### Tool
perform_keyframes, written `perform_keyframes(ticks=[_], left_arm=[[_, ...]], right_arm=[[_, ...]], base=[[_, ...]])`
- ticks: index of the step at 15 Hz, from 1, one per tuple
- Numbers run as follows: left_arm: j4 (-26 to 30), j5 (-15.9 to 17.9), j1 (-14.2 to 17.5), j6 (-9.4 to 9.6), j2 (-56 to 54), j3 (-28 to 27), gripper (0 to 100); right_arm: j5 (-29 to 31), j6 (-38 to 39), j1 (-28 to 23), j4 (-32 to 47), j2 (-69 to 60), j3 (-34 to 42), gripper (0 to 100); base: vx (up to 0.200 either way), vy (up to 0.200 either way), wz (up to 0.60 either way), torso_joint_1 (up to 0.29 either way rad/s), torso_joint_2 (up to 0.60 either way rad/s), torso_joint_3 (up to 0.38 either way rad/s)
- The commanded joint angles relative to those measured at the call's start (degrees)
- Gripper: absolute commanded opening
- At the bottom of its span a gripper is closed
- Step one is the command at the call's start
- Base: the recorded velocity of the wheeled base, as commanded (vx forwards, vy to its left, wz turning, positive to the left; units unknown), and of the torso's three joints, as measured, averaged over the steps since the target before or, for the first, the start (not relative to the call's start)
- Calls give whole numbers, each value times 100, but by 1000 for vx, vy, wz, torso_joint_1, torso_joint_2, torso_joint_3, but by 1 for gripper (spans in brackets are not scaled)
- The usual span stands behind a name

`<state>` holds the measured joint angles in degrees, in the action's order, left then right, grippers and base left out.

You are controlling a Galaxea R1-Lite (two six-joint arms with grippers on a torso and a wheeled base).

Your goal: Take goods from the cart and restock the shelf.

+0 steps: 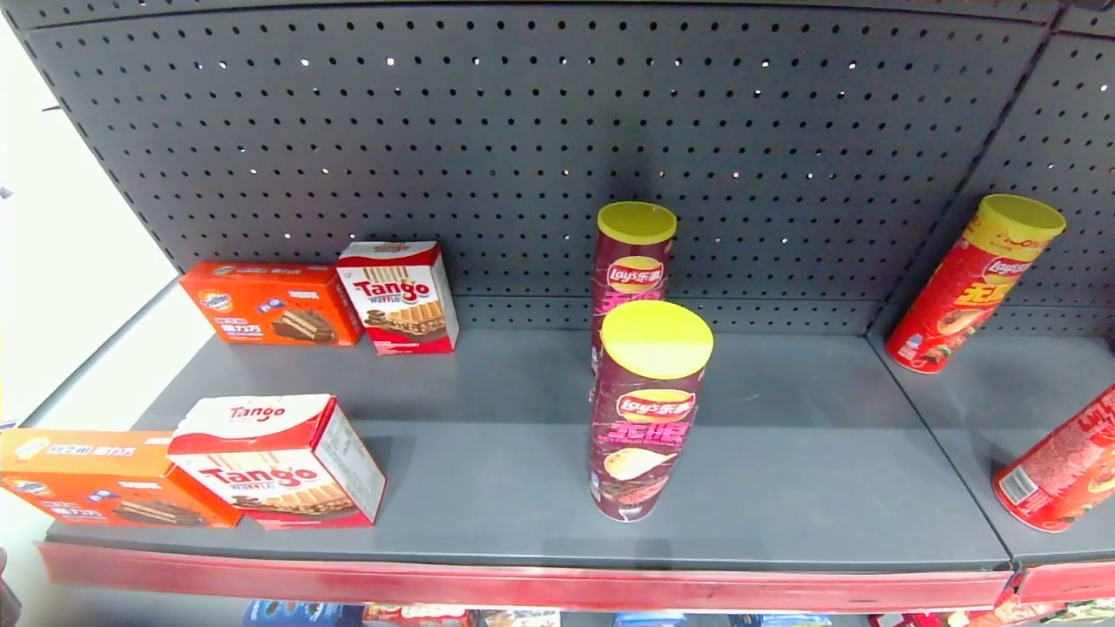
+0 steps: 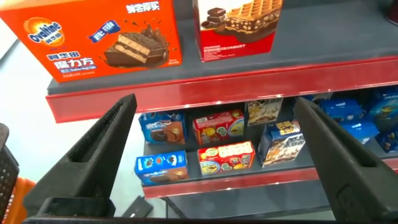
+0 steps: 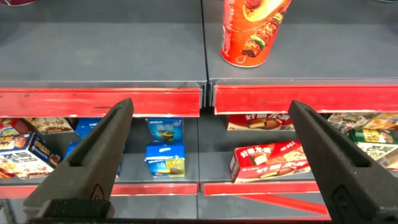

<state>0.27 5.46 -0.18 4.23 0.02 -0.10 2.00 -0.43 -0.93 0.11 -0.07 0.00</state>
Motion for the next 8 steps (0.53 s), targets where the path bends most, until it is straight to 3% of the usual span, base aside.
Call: perform_keyframes(ticks=[1, 7, 8], left_arm=[[0, -1, 9, -54, -2, 1, 100], [0, -19, 9, -98, -2, 1, 100], [0, -10, 9, -71, -2, 1, 100]], right_arm=[[2, -1, 5, 7, 7, 0, 100], [2, -1, 5, -2, 7, 0, 100], [2, -1, 5, 7, 7, 0, 100]], base=[[0, 0, 0, 0, 0, 0], [0, 0, 0, 0, 0, 0], [-200, 0, 0, 2, -2, 2]])
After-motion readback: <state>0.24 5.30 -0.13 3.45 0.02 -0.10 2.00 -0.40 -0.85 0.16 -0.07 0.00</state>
